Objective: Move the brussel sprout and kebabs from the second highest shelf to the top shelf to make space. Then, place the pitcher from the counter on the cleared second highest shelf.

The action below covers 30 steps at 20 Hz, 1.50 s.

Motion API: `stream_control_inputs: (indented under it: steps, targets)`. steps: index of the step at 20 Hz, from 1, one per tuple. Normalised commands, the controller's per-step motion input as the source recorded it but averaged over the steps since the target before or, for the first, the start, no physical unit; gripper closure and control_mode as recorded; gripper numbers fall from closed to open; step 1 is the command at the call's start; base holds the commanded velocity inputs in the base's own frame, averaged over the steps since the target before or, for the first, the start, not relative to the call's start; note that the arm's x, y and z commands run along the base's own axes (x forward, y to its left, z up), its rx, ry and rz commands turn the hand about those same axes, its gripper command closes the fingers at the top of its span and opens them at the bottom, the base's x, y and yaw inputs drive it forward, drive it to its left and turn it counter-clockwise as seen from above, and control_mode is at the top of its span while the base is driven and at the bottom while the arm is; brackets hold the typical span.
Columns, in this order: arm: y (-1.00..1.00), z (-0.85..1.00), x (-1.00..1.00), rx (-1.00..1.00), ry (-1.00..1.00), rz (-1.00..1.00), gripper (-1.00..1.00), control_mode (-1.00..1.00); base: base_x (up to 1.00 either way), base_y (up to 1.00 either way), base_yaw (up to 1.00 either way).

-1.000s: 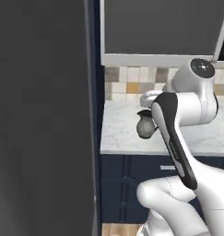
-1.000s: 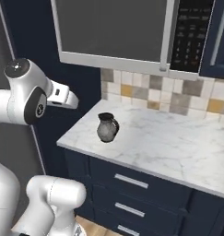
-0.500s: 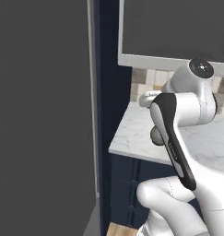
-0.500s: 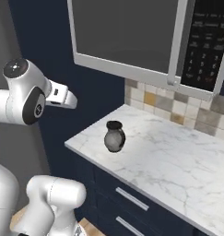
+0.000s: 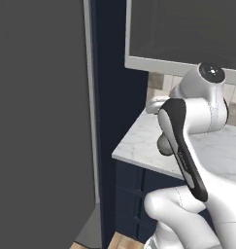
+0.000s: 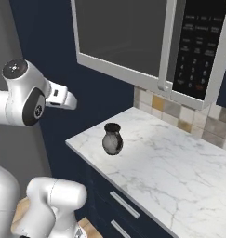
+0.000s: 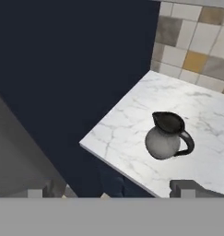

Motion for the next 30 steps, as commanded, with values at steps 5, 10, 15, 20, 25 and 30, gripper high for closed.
stream_control_inputs:
  steps: [5,10,15,20,25,30]
  targets:
    - [0.0,-0.09,-0.02,0.0,-0.01,0.0,-1.0,-1.0,0.0,0.0,0.0]
    - [0.0,-0.69,-0.27,-0.03,-0.26,0.0,-1.0,-1.0,0.0,0.0,0.0]
    - [-0.23,-0.59,-0.43,-0.01,-0.4,0.02,-1.0,-1.0,0.0,0.0,0.0]
    - [-0.68,-0.14,-0.11,0.1,-0.2,0.11,-1.0,-1.0,0.0,0.0,0.0]
    - [-0.75,-0.05,-0.01,0.2,-0.01,0.18,-1.0,-1.0,0.0,0.0,0.0]
    - [-0.74,-0.08,-0.05,0.14,-0.04,0.2,-1.0,-1.0,0.0,0.0,0.0]
